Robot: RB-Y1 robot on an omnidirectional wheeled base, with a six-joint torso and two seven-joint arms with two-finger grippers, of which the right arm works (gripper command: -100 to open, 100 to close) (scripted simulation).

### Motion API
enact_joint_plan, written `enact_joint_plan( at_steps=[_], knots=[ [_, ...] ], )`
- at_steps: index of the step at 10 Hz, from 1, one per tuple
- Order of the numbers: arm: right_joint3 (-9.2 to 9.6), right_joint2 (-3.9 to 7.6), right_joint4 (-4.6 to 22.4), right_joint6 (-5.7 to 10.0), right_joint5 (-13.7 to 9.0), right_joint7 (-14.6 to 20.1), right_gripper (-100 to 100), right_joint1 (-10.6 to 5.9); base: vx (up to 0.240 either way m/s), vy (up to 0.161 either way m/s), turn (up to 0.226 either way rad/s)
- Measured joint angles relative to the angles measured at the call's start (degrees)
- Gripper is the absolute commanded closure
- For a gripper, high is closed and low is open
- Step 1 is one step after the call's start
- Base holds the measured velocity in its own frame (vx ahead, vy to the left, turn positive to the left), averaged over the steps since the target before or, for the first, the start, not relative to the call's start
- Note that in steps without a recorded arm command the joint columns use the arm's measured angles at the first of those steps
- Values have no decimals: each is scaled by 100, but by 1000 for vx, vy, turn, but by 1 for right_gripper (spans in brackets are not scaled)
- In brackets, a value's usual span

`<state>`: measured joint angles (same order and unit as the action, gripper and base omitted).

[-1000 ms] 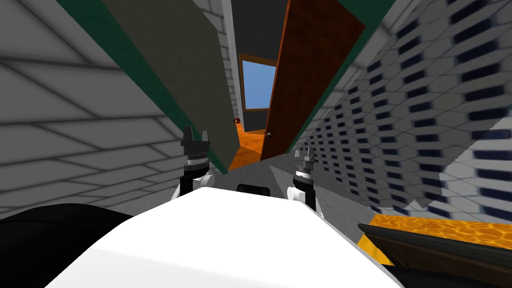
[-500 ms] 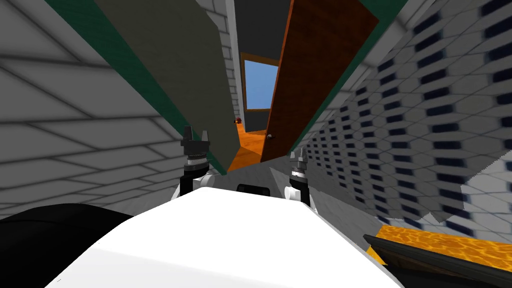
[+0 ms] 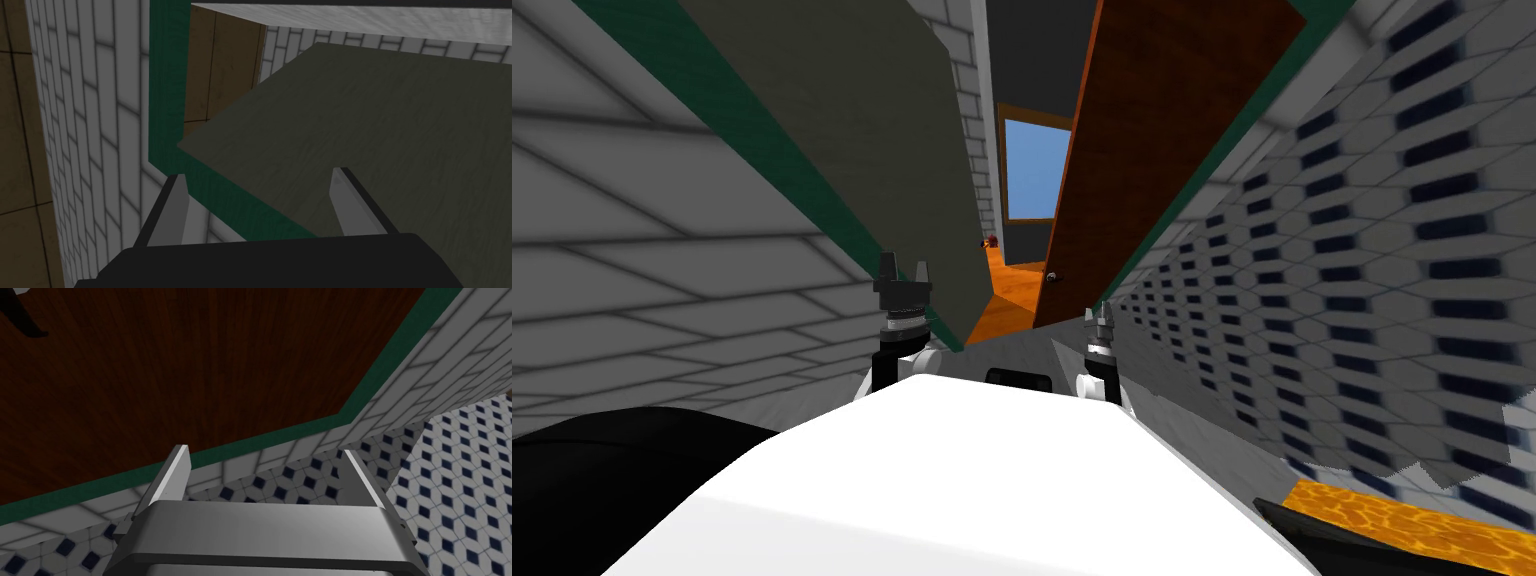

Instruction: Push the door open

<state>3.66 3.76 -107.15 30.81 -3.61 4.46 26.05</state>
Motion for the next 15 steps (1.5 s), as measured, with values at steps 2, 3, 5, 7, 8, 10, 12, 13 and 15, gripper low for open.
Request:
enact_joint_plan(
  at_steps=[2, 3, 5, 7, 8, 10, 12, 13, 15],
  knots=[
    [67, 17, 290, 50, 31, -15, -100, -94, 78, -66, 75],
    [111, 25, 486, 133, 50, -22, -100, -121, 90, -71, 82],
    [170, 54, 789, 199, 74, -24, -100, -218, 87, -65, 82],
    [216, 94, 1125, 262, 93, -26, -100, -346, 90, -83, 87],
    [267, 105, 1225, 297, 113, -29, -100, -326, 65, -55, 28],
    [308, 105, 1420, 329, 133, -43, -100, -394, 41, -33, 39],
    [342, 121, 1660, 435, 147, -44, -100, -433, 49, -55, 65],
    [374, 126, 1799, 479, 161, -48, -100, -469, 73, -78, 87],
    [436, 134, 2133, 557, 189, -58, -100, -575, 94, -82, 87]
  ],
)
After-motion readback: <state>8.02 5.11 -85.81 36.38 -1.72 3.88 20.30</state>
